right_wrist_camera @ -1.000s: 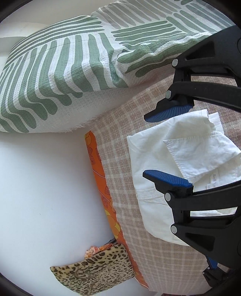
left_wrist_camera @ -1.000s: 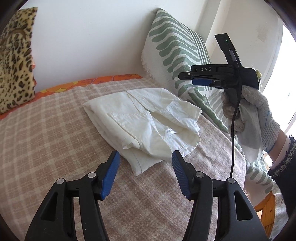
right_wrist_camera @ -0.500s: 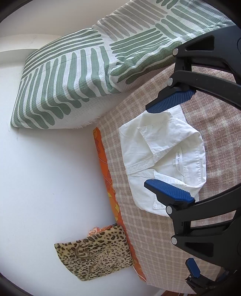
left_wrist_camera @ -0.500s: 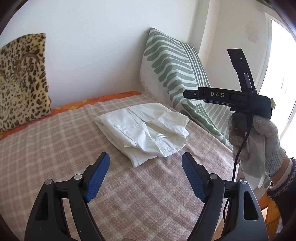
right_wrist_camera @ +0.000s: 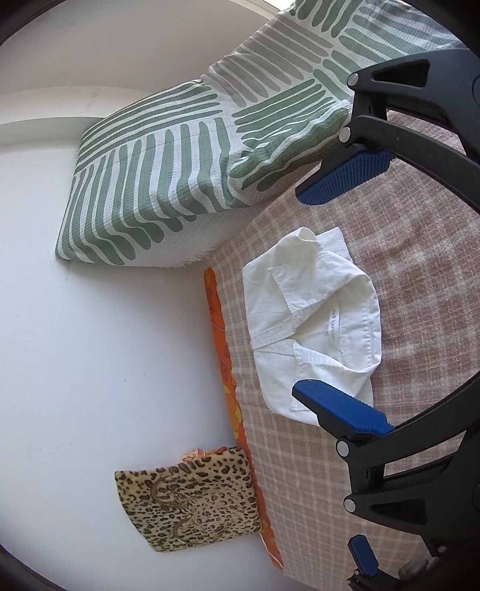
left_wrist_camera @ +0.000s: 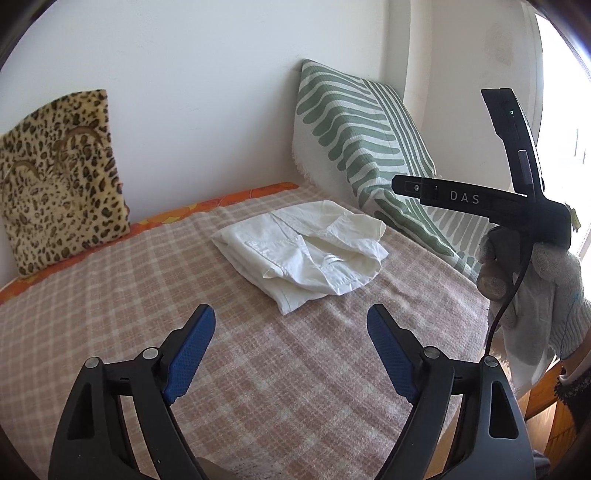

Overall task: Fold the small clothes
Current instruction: 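Open both grippers and pull them back from the folded shirt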

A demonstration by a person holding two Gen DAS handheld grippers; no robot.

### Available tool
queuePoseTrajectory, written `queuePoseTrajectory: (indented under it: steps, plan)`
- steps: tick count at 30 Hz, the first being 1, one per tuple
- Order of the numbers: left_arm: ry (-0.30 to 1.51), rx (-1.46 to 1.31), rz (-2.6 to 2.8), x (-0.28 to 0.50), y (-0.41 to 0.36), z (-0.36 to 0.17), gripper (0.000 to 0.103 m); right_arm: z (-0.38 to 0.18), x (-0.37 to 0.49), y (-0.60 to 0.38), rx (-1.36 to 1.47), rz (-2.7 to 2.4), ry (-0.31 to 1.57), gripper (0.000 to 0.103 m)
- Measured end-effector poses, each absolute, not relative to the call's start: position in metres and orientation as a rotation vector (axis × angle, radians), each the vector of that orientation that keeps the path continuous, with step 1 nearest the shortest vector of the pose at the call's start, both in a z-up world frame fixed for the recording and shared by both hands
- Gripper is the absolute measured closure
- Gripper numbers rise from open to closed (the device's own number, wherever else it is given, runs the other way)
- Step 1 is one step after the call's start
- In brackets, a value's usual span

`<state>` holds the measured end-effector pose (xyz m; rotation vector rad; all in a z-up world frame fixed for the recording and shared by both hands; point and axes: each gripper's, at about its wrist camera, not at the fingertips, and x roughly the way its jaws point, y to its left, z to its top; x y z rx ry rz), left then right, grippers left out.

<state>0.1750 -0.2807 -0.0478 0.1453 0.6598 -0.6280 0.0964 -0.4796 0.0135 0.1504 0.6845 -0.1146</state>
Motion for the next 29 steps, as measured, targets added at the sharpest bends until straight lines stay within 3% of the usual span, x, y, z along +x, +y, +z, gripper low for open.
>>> queuePoseTrajectory:
  steps: [7, 10, 29]
  plan:
    - [0.671, 0.14, -0.622, 0.173, -0.278, -0.048, 0.017, 0.008, 0.095, -0.477, 0.154, -0.107, 0.697, 0.005]
    - [0.668, 0.142, -0.607, 0.172, -0.276, -0.047, 0.0, 0.005, 0.095, -0.476, 0.152, -0.106, 0.705, 0.005]
    - [0.646, 0.138, -0.605, 0.166, -0.268, -0.046, 0.0, 0.003, 0.096, -0.466, 0.138, -0.095, 0.718, 0.005]
